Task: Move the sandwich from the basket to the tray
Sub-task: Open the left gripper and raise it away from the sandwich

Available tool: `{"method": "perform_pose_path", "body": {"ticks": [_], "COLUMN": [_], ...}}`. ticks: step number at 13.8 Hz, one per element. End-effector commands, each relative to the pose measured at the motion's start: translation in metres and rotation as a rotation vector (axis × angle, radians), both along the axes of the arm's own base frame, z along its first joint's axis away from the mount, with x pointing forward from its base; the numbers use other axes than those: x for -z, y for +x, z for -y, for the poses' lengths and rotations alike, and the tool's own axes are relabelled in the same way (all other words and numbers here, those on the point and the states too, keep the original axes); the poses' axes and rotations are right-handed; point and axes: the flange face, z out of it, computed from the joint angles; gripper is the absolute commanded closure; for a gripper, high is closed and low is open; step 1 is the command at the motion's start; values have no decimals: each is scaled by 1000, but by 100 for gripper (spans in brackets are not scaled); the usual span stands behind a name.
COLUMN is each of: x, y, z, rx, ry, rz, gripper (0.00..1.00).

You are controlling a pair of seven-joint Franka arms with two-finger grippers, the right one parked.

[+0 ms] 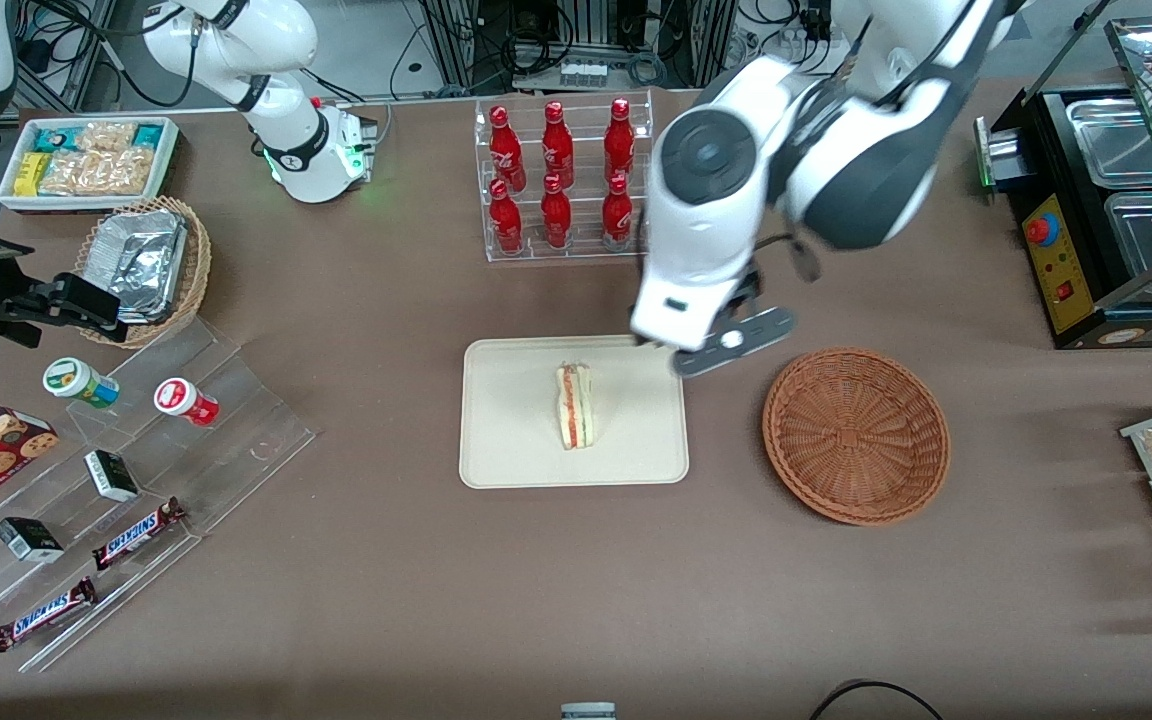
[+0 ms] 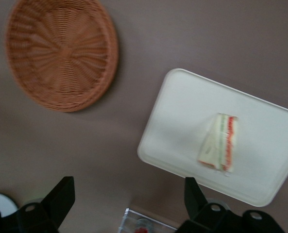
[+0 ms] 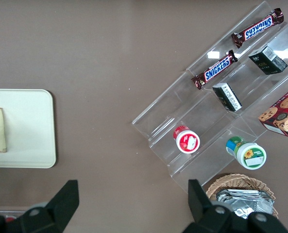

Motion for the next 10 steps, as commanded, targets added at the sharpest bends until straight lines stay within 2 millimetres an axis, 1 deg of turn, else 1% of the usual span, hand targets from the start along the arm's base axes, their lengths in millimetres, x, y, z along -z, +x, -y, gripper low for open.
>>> {"method": "perform_pose_path", "body": {"ticks": [1, 3, 5, 8, 9, 10], "x": [-36, -56, -71, -93, -98, -104], "y": [-1, 10, 16, 15, 14, 13], "z": [-74, -138, -189, -262, -278, -302], "rx": [24, 68, 104, 186, 224, 228], "ry": [17, -9, -22, -83, -106, -129], "rz": [-34, -82, -100, -125, -132, -127], "gripper": [1, 1, 1, 1, 1, 1]}}
